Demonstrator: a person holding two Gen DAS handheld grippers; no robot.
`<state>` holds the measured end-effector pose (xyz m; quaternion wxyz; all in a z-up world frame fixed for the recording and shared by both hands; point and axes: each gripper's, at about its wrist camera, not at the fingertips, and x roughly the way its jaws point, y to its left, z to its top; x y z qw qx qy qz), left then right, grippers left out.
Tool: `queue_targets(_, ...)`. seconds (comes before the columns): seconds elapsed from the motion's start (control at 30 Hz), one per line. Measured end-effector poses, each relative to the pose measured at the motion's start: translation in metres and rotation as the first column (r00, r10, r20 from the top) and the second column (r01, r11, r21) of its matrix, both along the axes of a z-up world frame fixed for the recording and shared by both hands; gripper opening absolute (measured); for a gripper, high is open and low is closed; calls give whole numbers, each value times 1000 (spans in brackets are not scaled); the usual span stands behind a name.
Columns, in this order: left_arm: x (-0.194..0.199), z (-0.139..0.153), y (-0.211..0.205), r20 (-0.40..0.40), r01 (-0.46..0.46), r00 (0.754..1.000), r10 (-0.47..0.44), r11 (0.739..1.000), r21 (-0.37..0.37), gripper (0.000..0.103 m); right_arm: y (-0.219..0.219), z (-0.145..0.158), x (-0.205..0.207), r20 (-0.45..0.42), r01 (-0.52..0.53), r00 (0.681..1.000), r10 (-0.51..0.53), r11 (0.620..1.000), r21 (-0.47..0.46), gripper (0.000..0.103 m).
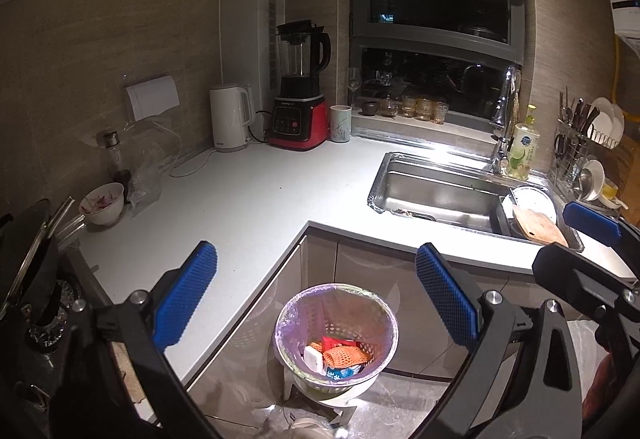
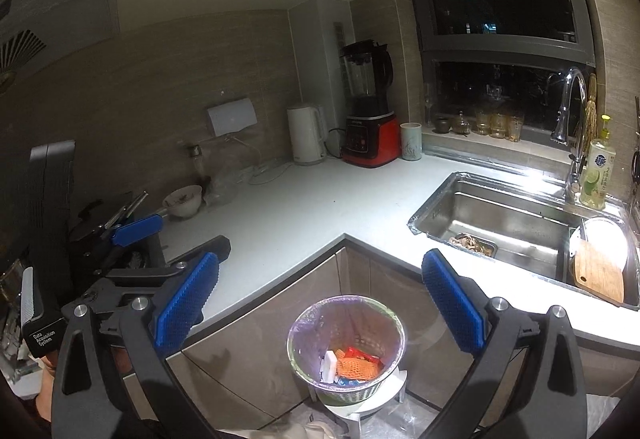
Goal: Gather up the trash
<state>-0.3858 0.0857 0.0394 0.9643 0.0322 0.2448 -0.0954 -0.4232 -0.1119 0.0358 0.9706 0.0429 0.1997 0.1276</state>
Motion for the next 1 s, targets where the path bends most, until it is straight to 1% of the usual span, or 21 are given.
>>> queue_targets(0.17, -9, 1, -3, 16, 0, 1000, 0, 1000, 8, 95, 3, -1, -11, 6, 18, 1000, -18, 1000, -4, 101)
queue_targets(0.5, -21, 4, -1, 26, -7, 1000, 8, 1000, -9, 95, 7, 1, -23, 29, 43, 999, -43, 999, -4, 101)
queue_targets(0.7, -20, 3, 1, 27, 3, 1000, -3, 1000, -14, 95, 9, -1, -25, 30, 68, 997, -67, 998, -17, 101)
queue_targets(1.0, -12, 0, 8, 12, -4, 1000, 5, 1000, -22, 95, 11, -2, -22, 19, 67, 998, -67, 998, -17, 101)
